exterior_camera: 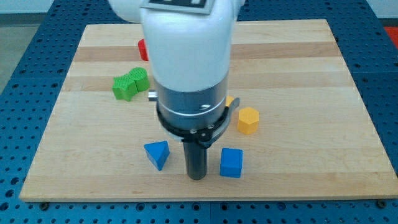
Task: Move blue cube upwards
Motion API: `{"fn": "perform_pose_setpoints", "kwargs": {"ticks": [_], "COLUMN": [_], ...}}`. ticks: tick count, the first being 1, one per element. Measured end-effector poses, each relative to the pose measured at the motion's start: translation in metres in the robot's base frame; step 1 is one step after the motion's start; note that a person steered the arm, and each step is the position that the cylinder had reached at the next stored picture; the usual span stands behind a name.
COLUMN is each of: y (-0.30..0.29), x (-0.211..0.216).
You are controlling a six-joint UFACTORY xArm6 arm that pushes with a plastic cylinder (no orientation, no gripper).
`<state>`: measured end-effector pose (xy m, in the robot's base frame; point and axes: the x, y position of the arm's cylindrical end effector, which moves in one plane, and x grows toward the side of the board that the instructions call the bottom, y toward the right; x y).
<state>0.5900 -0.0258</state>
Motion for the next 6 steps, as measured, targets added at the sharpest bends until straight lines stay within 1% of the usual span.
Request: {"fn": "perform_pose_setpoints", "kwargs": {"ticks": [1, 2, 4, 5, 6], "y": [-0.007, 0.006, 0.076, 0.078, 0.066], "x": [0.007, 0.012, 0.011, -0.007, -0.043]}}
